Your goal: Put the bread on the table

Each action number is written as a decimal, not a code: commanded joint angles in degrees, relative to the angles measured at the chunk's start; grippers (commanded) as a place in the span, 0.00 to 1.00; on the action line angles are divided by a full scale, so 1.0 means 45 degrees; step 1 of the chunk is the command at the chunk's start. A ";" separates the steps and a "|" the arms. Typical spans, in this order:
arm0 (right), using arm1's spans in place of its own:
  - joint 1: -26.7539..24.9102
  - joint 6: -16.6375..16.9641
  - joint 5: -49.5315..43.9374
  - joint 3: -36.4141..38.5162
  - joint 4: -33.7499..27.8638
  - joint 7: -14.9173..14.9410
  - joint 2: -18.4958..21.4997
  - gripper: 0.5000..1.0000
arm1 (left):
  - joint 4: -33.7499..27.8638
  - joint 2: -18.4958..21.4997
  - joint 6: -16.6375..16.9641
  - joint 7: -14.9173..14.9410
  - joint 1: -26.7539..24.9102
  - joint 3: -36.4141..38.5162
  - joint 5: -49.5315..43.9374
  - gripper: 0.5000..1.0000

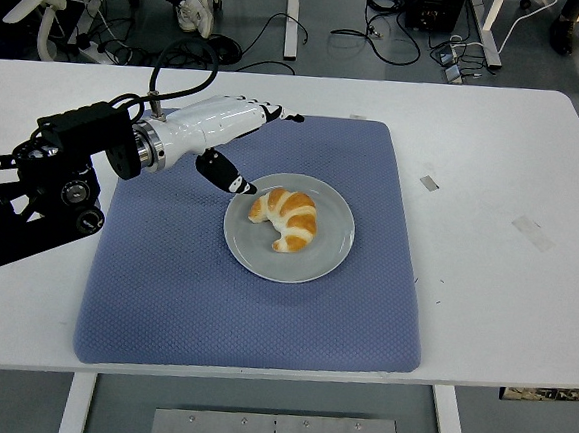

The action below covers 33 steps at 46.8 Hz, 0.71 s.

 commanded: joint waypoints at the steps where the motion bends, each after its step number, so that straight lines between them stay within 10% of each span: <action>1: -0.0001 -0.0001 -0.0012 0.0000 0.0000 0.0000 0.0000 1.00 | 0.0013 -0.0194 0.0247 0.0000 0.0168 0.0154 0.0507 0.82; 33: -0.0001 -0.0001 -0.0012 0.0000 0.0000 0.0000 0.0000 1.00 | 0.0404 -0.0624 0.0266 0.0058 0.0188 0.1229 0.0919 0.81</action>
